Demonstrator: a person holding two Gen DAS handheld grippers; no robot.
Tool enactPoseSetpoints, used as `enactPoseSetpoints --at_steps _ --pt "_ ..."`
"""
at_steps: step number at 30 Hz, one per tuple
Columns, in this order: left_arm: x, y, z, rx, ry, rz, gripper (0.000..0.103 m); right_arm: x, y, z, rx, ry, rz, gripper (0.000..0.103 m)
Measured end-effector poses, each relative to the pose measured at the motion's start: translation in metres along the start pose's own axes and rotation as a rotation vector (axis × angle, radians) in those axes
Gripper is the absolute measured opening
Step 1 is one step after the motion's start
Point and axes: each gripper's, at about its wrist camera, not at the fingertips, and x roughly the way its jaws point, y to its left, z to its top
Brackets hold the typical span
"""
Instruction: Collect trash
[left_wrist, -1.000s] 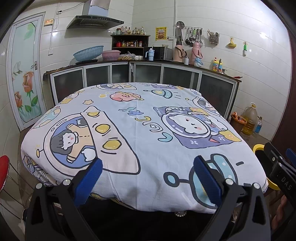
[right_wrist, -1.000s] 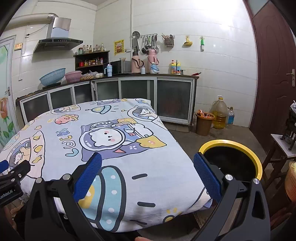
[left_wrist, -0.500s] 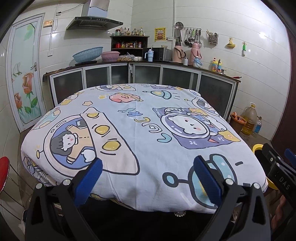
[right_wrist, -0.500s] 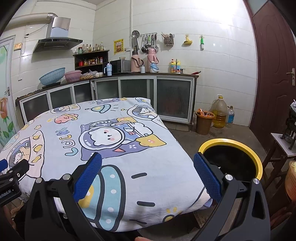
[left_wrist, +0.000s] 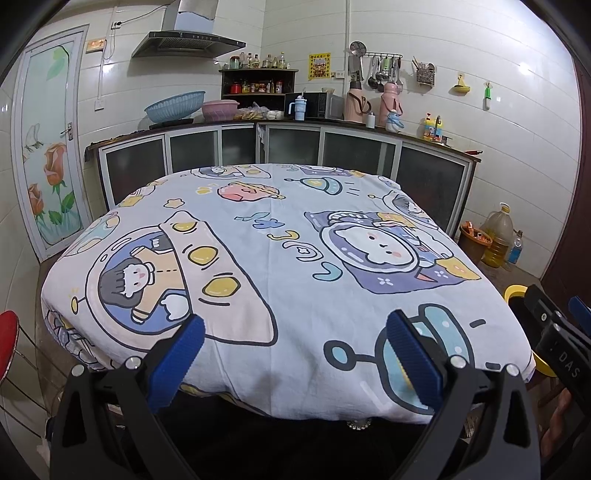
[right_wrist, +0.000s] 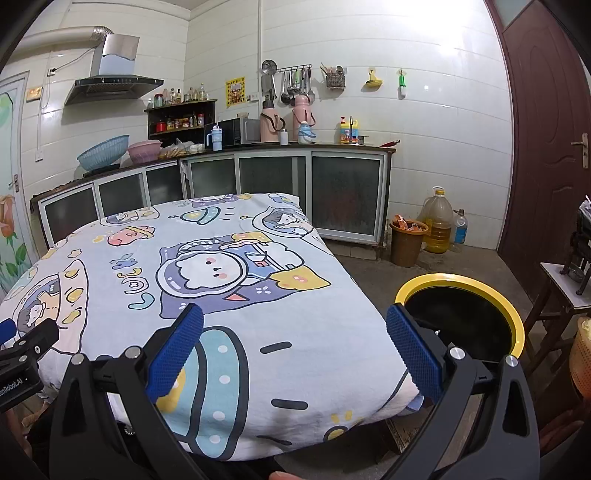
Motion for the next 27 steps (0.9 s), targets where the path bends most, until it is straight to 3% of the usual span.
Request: enactPoseSetpoints --at_steps 27 --pt "0.001 -0.001 0.0012 0.006 0.011 -0.003 0.095 0.0005 0.0027 -0.0027 0.01 0.007 -0.004 0.095"
